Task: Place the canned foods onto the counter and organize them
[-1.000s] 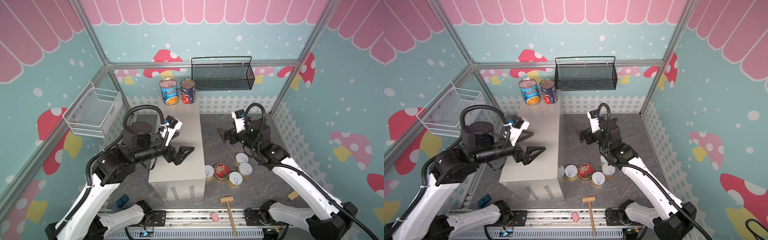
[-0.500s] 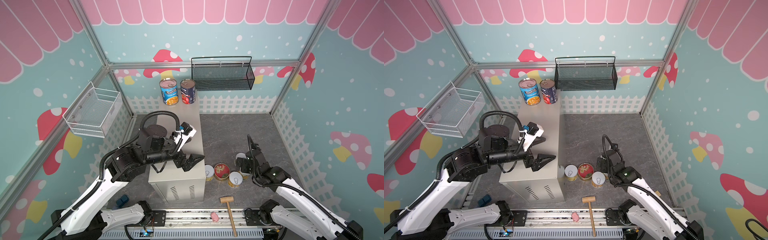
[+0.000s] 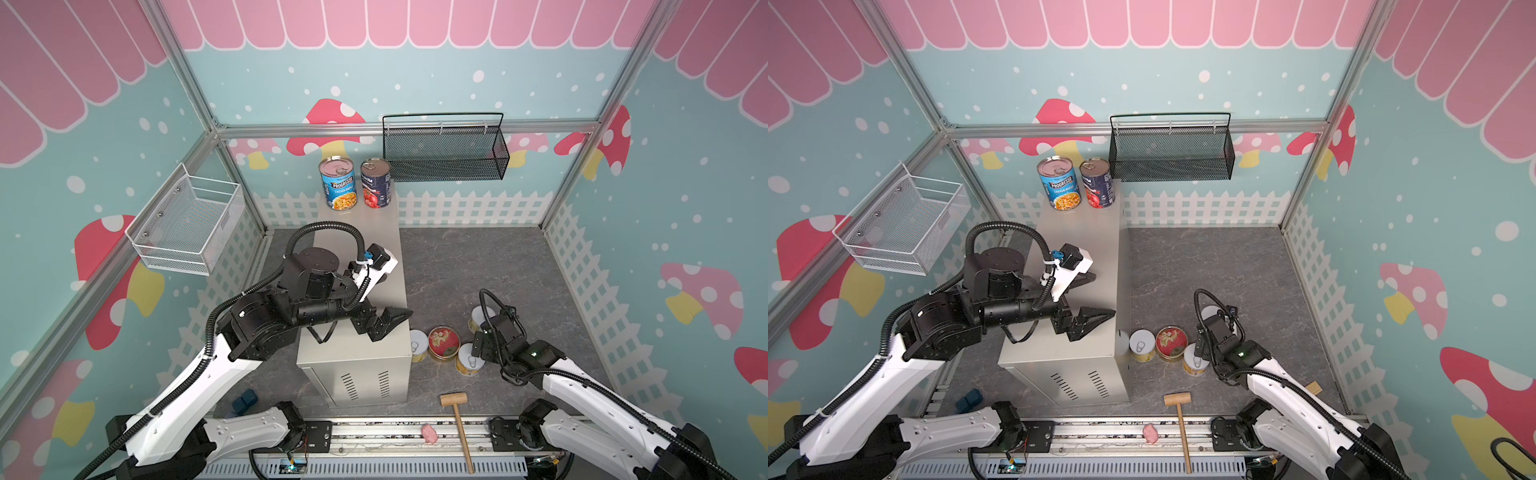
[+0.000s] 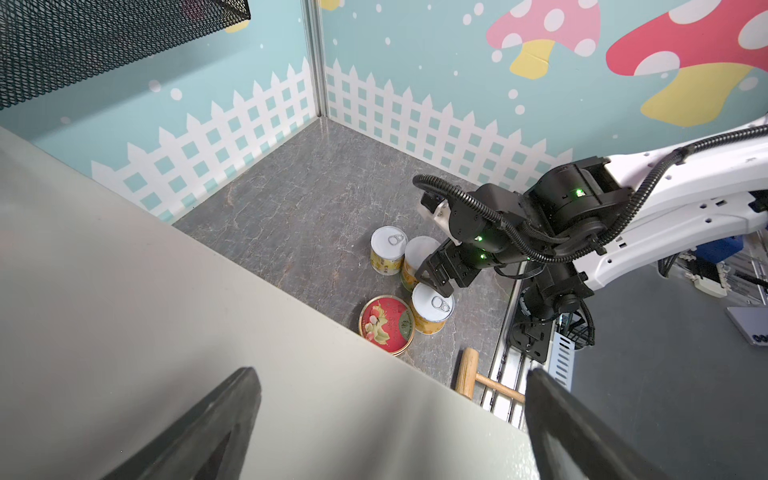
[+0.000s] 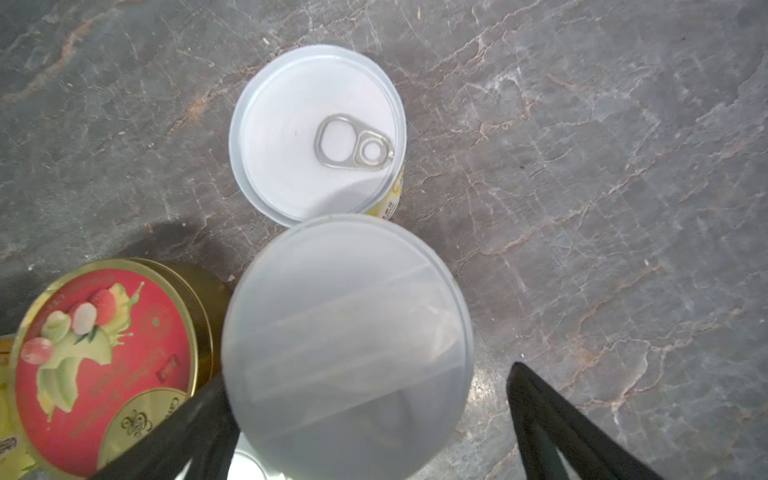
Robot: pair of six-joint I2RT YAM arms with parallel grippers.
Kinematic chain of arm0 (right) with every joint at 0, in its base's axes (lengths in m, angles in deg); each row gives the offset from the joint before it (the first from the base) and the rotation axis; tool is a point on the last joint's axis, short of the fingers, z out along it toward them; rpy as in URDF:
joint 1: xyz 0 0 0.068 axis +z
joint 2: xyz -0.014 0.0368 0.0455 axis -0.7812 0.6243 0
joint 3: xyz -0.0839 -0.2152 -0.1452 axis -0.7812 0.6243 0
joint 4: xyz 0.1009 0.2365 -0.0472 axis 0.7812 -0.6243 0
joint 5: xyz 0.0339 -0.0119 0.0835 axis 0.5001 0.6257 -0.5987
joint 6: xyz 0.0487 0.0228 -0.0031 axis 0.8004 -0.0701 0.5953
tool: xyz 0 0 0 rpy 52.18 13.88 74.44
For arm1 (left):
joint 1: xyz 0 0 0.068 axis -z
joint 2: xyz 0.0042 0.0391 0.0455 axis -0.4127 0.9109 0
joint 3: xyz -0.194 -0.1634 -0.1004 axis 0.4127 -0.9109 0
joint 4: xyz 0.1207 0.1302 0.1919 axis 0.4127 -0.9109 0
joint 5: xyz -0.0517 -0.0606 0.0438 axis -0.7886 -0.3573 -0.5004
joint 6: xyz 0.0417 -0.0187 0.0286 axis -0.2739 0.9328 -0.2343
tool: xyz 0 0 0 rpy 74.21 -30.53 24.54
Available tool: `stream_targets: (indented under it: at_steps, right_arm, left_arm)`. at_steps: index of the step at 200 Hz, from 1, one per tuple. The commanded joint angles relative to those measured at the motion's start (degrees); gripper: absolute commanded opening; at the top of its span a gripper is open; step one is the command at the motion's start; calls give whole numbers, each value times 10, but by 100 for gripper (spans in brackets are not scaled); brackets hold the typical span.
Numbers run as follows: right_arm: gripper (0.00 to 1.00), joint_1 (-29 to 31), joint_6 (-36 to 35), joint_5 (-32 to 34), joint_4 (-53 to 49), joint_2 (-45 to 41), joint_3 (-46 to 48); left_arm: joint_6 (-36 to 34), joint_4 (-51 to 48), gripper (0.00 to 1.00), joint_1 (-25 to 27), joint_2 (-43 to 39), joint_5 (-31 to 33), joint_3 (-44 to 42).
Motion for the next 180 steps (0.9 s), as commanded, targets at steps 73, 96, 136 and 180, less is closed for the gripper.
stream_targets:
  at_steps: [73,96,136,180]
  right_arm:
    - [82,13,5,17,53,29,-10]
    - [79,13,-6,22,65,39,-18]
    - [70,13,-28,36,63,41,-40]
    - [65,14,-105,27,26,31,-113]
  left_arm:
    - [-33,6,99,4,13,12,2]
    - [-34,6,99,4,15,17,3]
    - [-35,6,99,4,20,21,7]
    - [-37,6,99,4,23,31,9]
